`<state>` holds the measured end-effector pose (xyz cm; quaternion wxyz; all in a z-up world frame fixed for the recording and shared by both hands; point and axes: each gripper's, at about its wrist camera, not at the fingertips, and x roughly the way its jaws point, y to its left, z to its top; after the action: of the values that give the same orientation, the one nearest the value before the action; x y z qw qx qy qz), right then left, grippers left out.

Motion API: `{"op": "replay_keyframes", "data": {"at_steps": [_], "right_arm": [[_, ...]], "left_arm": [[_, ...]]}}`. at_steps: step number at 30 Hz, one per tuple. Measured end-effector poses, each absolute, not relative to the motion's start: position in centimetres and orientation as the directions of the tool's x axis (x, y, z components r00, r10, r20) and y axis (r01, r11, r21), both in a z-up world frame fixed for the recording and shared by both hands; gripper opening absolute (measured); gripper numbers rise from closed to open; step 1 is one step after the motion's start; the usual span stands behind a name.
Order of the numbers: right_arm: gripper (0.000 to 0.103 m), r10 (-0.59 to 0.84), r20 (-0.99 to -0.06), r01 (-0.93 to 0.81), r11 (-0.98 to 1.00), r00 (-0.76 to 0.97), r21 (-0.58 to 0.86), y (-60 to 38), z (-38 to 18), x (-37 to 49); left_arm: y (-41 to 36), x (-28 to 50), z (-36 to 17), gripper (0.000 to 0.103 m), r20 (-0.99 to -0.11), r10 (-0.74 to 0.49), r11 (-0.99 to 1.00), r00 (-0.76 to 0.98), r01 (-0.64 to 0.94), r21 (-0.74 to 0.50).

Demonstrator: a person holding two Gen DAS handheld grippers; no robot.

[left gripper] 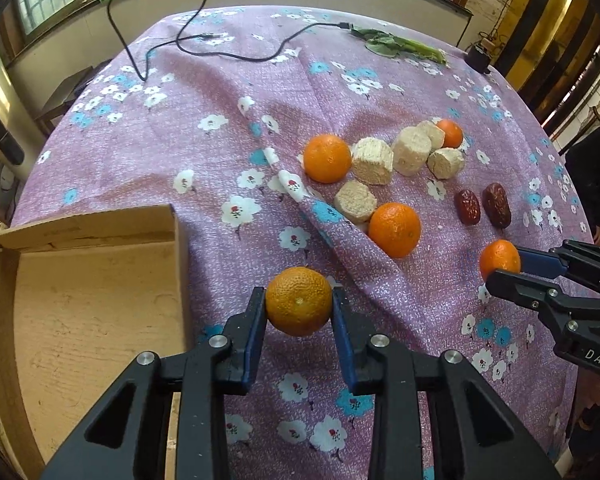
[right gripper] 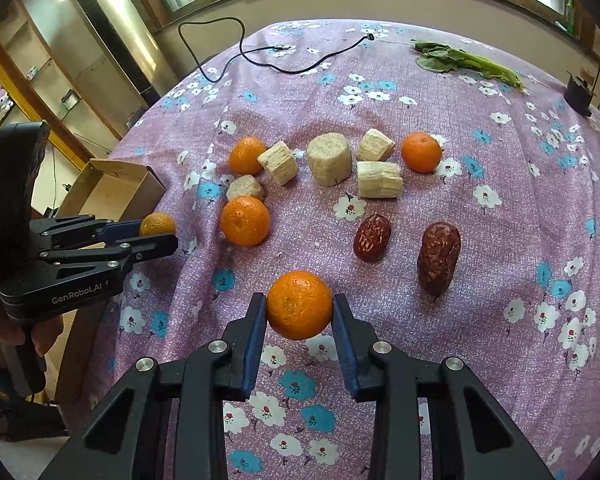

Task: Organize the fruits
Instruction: 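Carry the orange into the box and open the left gripper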

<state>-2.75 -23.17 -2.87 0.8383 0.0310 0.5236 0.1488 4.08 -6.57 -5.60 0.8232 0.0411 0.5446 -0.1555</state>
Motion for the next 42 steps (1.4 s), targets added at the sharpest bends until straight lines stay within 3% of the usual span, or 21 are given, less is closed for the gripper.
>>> {"op": "replay_keyframes", "data": {"at_steps": [10,20,38,40,41,42], "right_arm": [[0.035,0.337,-0.842,-0.300,0.928,0.421,0.221,-19.3,0.0,-2.5],[0.036,0.458,-0.808,-0.463,0.845,0.371,0.267,-9.9,1.2,-0.2],[0.037,0.418,-0.877,-0.535,0.810,0.237,0.241,0.2,-5.3,5.3],[0.038,0.414,-0.876,-0.539,0.810,0.246,0.231,0.4,-5.4,5.1],[0.038,0.414,-0.877,-0.544,0.807,0.245,0.229,0.5,-5.4,5.0],[0.038,0.413,-0.878,-0.544,0.807,0.242,0.230,0.5,-5.4,4.9]], "left_arm": [[-3.5,3.4,-3.0,0.031,-0.893,-0.194,0.969,0.406,0.221,-0.110],[5.4,4.0,-2.4,0.031,-0.896,-0.104,0.995,0.431,0.042,-0.096],[11.3,6.3,-6.2,0.032,-0.908,-0.049,0.993,0.415,-0.077,-0.089],[11.3,6.4,-6.2,0.040,-0.907,-0.046,0.993,0.418,-0.075,-0.086],[11.3,6.5,-6.2,0.059,-0.908,-0.043,0.993,0.418,-0.080,-0.084],[11.3,6.5,-6.2,0.065,-0.907,-0.041,0.993,0.419,-0.085,-0.084]]}}
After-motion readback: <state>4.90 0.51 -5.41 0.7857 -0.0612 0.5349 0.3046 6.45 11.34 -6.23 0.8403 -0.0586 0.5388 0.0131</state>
